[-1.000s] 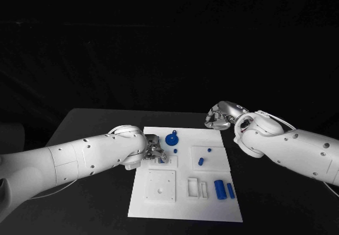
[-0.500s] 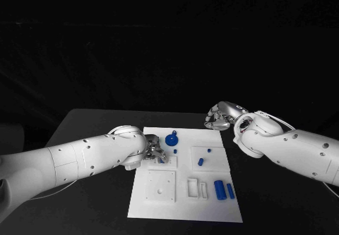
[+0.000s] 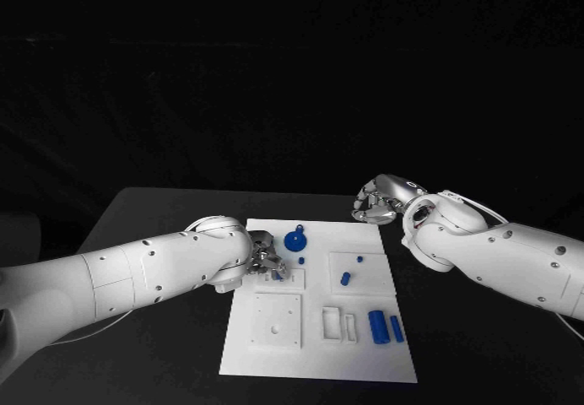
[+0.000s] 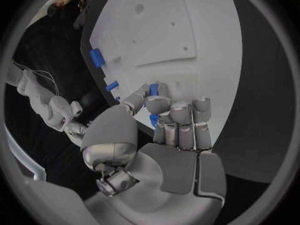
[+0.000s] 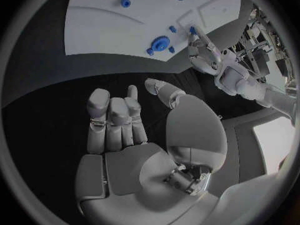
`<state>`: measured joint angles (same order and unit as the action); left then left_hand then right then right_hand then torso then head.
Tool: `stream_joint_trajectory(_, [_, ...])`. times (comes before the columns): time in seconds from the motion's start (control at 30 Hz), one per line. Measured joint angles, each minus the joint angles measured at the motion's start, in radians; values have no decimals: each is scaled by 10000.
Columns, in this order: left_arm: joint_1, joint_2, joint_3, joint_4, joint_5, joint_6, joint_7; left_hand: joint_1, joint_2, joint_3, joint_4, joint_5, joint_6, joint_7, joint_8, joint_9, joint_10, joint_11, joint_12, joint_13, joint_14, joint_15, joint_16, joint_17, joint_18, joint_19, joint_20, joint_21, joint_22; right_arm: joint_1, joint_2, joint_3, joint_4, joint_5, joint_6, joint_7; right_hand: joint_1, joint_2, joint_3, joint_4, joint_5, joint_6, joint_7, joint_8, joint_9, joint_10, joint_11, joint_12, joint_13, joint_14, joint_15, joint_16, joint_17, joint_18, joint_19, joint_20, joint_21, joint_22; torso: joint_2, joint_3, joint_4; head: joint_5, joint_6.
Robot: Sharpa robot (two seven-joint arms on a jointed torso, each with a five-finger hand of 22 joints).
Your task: Assemble the parts on the task board
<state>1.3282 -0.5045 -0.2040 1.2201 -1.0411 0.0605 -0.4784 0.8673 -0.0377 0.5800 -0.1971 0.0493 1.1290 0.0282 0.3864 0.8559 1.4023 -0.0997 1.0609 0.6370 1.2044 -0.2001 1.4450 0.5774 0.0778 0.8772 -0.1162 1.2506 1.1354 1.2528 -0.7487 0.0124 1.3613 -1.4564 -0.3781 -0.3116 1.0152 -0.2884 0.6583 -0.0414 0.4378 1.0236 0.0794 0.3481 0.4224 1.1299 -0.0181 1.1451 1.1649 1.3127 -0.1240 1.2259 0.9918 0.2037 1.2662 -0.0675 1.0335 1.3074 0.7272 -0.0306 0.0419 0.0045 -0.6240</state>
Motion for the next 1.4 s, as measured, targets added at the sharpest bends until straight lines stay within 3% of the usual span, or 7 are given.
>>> stream_joint_trajectory(0.2, [0, 14, -3, -20, 0, 0, 0, -57, -193, 17, 134, 1, 28, -28, -149, -8, 0, 0, 0, 0, -1, 0, 0, -12, -1, -35, 35, 0, -42, 0, -13, 0, 8, 6, 0, 1, 0, 0, 0, 0, 0, -29, 29, 0, 0, 0, 0, 0, 0, 0, 0, 0, 0, -1, 0, 0, 0, 0, -1, 1, -2, -5, -3])
stream_joint_trajectory(0.7, [9, -1, 1, -9, 55, -98, 13, 197, -97, 321, 148, -6, 48, -48, -274, -60, -1, 0, -84, 15, -113, 109, -83, -71, 0, -143, 70, 0, -99, 0, -32, 0, 15, 36, -1, 21, 0, 0, 0, 0, 0, -33, 33, 0, -10, 1, 1, 0, 0, 0, 0, 1, -1, 0, 1, 0, 0, -1, 0, 2, -5, 3, 15])
stream_joint_trajectory(0.83, [10, -44, 0, 32, 118, -157, 30, 253, -42, 529, 122, -68, -35, -131, -672, -196, -71, 69, -85, 15, -209, 128, -84, -73, 1, -203, 59, 0, -120, 0, -34, 0, 15, 63, -1, 44, 0, 0, 0, 0, -1, -32, 33, -36, -9, 1, 1, 0, -9, 0, 0, 1, -1, -1, 0, 0, 0, -1, 0, 2, -5, 3, 23])
stream_joint_trajectory(0.97, [10, -71, -6, 74, 230, -233, 47, 437, -227, 839, 230, -60, -68, -115, -741, -227, -93, 89, -85, 15, -225, 145, -84, -73, 1, -215, 71, 42, -155, 0, -35, 0, 18, 83, 0, 64, 0, 0, 0, 0, -1, -32, 33, -36, -9, 1, 1, 0, -9, 0, 0, 1, 4, -1, 1, 0, -36, -1, 0, -5, -5, -2, 36])
stream_joint_trajectory(1.27, [6, -240, -2, 279, 497, -371, 130, 436, -226, 914, 289, -36, -193, -53, -814, -262, -216, 141, -85, 14, -315, 131, -84, -73, 1, -215, 71, 73, -165, 0, -31, -1, 25, 130, 1, 127, 0, 0, 0, 0, -1, -31, 32, -36, -8, 2, 2, 0, -8, 0, 0, 1, 8, -1, 1, 0, -36, -1, -1, -10, -5, -1, 49])
stream_joint_trajectory(1.33, [3, -337, 29, 355, 611, -393, 159, 436, -226, 917, 286, -36, -208, -43, -814, -262, -219, 144, -85, 14, -329, 144, -84, -72, 1, -215, 71, 72, -165, 0, -33, -1, 49, 157, 1, 165, 0, 0, 0, 0, -1, -31, 31, -36, -8, 2, 2, 0, -8, 0, 0, 1, 8, 0, 1, 1, -36, 0, -1, -11, -5, 0, 49])
stream_joint_trajectory(1.4, [-12, -434, 148, 433, 731, -404, 186, 436, -226, 935, 301, -37, -218, -52, -814, -262, -232, 155, -85, 14, -331, 144, -84, -72, 1, -215, 71, 72, -165, -1, -35, -2, 81, 185, 1, 212, 0, 0, 0, 0, -1, -36, 37, -36, -11, 1, 2, 0, -8, 0, 0, 1, 7, -1, 1, 1, -36, 5, -1, -17, -5, -2, 48])
